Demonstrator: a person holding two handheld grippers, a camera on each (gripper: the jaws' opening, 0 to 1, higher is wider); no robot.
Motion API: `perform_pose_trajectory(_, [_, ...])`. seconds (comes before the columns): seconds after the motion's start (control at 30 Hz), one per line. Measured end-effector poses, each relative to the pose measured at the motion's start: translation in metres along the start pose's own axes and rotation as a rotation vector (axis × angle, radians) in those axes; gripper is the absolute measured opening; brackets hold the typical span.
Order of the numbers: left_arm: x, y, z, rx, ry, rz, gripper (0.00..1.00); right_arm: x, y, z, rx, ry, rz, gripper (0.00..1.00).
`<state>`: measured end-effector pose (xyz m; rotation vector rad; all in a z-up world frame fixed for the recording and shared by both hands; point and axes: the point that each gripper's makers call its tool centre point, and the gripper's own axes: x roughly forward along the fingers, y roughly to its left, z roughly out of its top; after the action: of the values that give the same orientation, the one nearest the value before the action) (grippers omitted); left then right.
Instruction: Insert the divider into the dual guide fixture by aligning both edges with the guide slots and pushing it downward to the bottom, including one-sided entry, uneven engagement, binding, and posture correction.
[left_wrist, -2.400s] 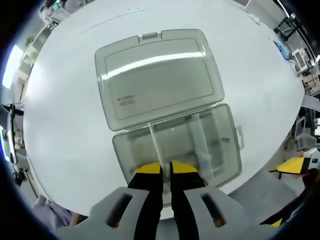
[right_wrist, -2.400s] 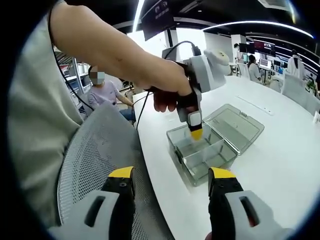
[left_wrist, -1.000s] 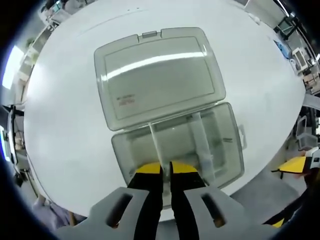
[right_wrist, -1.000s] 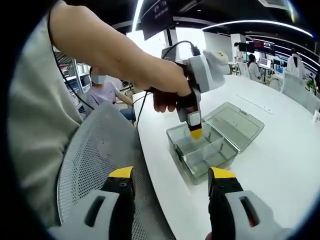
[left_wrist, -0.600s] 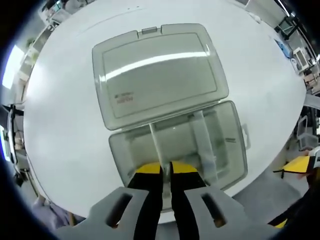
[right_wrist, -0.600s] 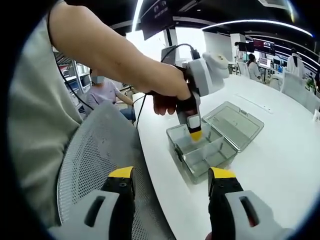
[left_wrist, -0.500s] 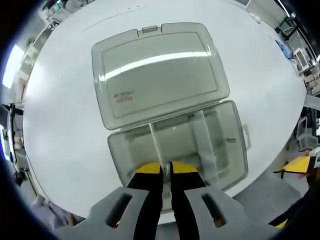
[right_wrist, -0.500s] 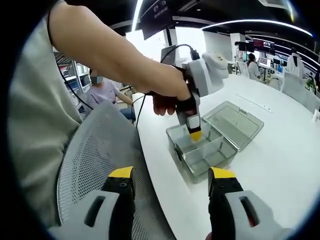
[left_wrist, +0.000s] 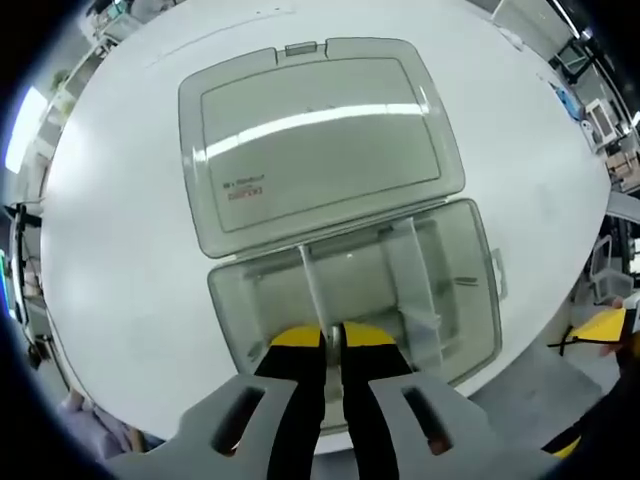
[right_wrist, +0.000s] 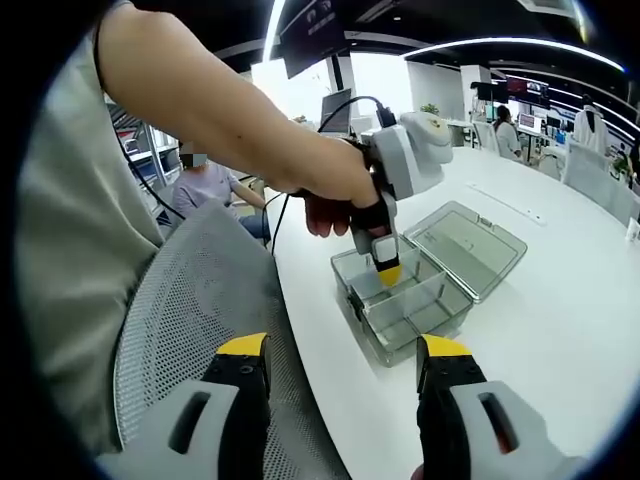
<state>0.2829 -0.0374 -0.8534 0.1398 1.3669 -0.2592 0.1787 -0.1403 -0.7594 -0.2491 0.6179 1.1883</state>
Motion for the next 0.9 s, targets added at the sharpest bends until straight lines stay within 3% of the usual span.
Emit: perform_pose_trajectory(0.9, [-0.0056,-0.0022,0.0086,0.015,-0.054,-0.054,0.08,0.0002,0.0003,0.0022,-0.011,0.001,0.003,0.56])
